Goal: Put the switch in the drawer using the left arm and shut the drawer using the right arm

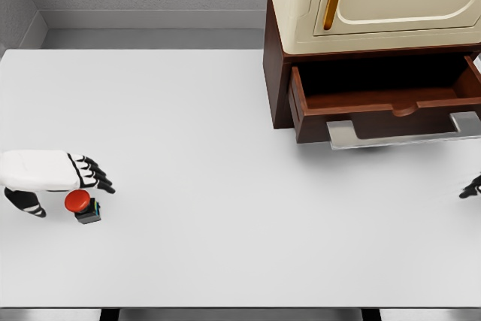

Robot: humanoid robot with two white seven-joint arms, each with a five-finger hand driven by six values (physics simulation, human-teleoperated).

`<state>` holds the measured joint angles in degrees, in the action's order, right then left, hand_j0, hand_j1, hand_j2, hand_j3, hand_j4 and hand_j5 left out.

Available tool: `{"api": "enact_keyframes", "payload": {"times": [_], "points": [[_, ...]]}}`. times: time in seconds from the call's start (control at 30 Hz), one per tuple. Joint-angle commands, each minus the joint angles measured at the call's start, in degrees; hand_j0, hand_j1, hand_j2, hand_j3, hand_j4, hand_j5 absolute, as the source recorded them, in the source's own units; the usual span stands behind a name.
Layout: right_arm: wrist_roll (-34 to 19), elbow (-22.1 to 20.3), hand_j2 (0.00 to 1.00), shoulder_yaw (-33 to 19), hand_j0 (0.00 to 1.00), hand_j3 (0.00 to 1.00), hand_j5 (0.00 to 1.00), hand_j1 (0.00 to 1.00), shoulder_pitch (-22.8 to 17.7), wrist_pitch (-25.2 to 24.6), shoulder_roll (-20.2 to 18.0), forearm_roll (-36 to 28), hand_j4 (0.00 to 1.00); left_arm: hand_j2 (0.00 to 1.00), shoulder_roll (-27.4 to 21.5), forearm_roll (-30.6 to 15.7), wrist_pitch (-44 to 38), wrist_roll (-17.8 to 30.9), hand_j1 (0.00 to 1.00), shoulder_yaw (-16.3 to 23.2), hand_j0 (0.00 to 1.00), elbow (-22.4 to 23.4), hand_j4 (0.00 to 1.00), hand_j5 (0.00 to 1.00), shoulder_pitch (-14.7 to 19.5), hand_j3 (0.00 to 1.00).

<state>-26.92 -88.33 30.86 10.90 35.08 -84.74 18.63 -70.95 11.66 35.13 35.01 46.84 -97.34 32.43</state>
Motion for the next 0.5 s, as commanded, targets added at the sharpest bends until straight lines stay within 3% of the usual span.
{"api": "enact_keyframes", "payload": {"times": [0.0, 0.07, 0.23, 0.37, 0.47], "points": [[0.12, 6.85, 1.0, -0.09, 1.0, 1.0, 1.0, 1.0, 0.0, -0.08, -0.51, -0.34, 1.0, 0.89, 0.19, -0.24, -0.13, -0.01, 0.89, 0.53, 0.89, -0.05, 0.89, 0.89, 0.0, 0.89], [4.33, 15.11, 1.0, -0.01, 1.0, 1.0, 1.0, 1.0, -0.35, -0.08, -0.51, -0.34, 1.0, 0.86, 0.28, -0.24, -0.13, -0.01, 0.86, 0.8, 0.86, -0.05, 0.86, 0.86, 0.0, 0.86], [6.01, 29.53, 1.0, -0.01, 1.0, 1.0, 1.0, 1.0, -1.58, -0.08, -0.51, -2.54, 1.0, 0.86, 0.28, -0.24, -0.13, -0.01, 0.86, 1.68, 0.86, -0.31, 0.86, 0.86, 0.0, 0.86], [5.74, 35.07, 1.0, 0.35, 1.0, 1.0, 1.0, 1.0, -2.55, -0.08, -0.51, -2.81, 1.0, 0.75, 0.37, -0.24, -0.13, -0.01, 0.75, 1.59, 0.75, -0.31, 0.75, 0.75, 0.0, 0.75], [6.0, 35.16, 1.0, -0.27, 1.0, 1.0, 1.0, 1.0, -2.55, -0.08, -0.33, -3.68, 1.0, 0.73, 0.37, -0.24, -0.13, -0.01, 0.73, 1.5, 0.73, -0.22, 0.73, 0.73, 0.09, 0.73]]}}
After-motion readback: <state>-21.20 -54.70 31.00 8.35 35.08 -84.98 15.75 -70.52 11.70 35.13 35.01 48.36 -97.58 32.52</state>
